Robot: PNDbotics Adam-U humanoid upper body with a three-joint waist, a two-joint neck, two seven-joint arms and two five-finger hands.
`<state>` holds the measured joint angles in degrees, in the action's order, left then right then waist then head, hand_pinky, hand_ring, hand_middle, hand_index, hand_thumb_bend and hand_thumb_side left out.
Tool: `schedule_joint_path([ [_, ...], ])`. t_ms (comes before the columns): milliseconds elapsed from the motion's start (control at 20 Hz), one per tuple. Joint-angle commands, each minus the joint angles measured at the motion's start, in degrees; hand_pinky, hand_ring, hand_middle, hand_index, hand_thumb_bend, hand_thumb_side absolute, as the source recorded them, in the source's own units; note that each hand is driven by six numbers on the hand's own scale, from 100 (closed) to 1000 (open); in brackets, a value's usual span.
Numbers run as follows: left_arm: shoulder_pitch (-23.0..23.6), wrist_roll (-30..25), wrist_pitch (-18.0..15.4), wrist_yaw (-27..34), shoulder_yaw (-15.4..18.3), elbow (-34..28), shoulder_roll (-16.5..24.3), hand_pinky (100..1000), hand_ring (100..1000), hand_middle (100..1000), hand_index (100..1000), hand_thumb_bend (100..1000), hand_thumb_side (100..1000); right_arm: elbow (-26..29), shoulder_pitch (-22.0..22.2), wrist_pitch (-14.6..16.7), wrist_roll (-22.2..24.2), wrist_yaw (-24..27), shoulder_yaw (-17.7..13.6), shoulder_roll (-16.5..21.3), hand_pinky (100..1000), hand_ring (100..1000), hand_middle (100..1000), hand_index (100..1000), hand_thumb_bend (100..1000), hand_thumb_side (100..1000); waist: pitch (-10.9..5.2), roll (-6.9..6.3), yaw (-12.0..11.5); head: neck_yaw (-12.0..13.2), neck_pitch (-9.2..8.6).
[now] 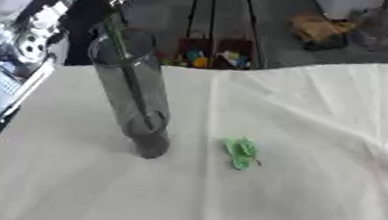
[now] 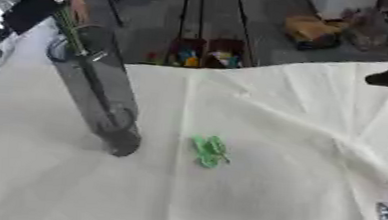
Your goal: Arrange flowers into the vase.
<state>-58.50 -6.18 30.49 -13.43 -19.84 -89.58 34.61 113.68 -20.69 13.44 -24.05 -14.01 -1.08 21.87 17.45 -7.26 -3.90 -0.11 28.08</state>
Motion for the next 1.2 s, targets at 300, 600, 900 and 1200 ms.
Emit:
schedule_joint_path([
  [300, -0.4, -6.4, -1.4, -1.4, 0.9, -1.0, 3.5, 961, 1000, 988, 1000, 100, 1000, 0.9, -0.6, 0.1, -0.2, 0.6, -0.3, 0.7, 624, 556, 479, 731, 100, 1000, -1.22, 0.15, -0.3, 0.1, -0.36],
  [600, -0.3, -11.1, -2.2, -2.9, 1.4, -1.0, 4.0, 980, 1000, 1000, 1000, 100, 1000, 0.9, -0.6, 0.1, -0.2, 0.7, -0.3, 0.7, 623, 556, 479, 730, 100, 1000, -1.35, 0.14, -0.3, 0.1, -0.4],
  [900, -0.4, -15.8, -2.8, -3.6, 1.5, -0.1, 4.8, 999, 1000, 1000, 1000, 318, 1000, 0.9, -0.5, 0.1, -0.2, 0.7, -0.3, 0.7, 623, 556, 479, 728, 100, 1000, -1.53, 0.02, -0.3, 0.2, -0.45],
  [1200, -0.5, -20.6, -3.8, -5.7, 2.0, 0.9, 5.7, 1000, 1000, 1000, 1000, 525, 1000, 0.9, -0.3, 0.0, -0.2, 0.7, -0.3, 0.8, 624, 556, 478, 728, 100, 1000, -1.61, -0.11, -0.3, 0.4, -0.45],
])
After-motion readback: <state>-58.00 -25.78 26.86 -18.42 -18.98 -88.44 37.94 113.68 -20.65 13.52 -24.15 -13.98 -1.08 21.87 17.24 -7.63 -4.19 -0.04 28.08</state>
